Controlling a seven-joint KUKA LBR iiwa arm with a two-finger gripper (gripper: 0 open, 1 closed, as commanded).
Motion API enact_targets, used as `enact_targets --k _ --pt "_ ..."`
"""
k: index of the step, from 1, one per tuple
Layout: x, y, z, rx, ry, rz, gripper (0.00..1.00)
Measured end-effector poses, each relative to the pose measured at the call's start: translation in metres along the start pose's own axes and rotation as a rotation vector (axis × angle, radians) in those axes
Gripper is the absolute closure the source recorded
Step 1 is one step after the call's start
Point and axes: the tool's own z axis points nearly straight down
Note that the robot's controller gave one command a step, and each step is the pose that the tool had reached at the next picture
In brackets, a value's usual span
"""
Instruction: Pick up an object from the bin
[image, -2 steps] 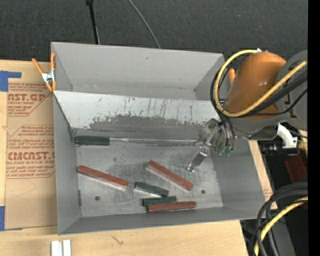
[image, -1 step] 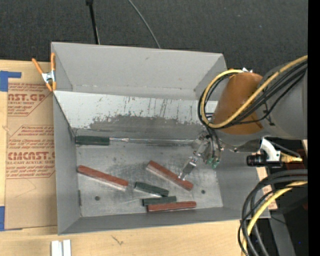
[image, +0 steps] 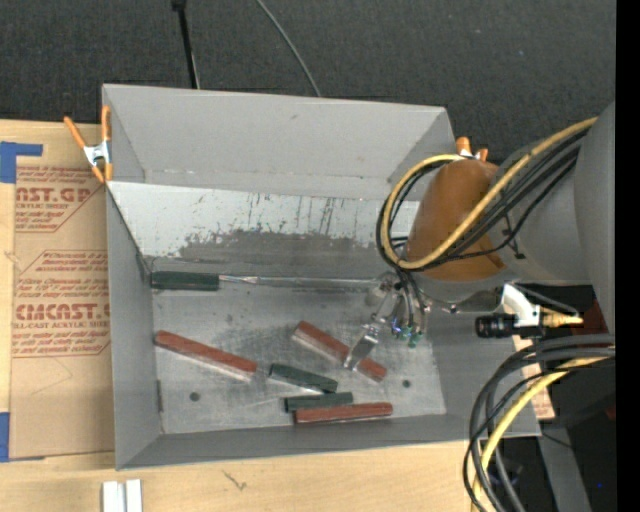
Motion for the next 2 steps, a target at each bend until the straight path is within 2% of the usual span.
enact_targets --k 1,2 --pt "-0.0004 0.0094 0.0477 -0.003 0.005 0.098 1.00" --pt "-0.0004 0.0094 0.0477 -0.004 0.004 0.098 1.00"
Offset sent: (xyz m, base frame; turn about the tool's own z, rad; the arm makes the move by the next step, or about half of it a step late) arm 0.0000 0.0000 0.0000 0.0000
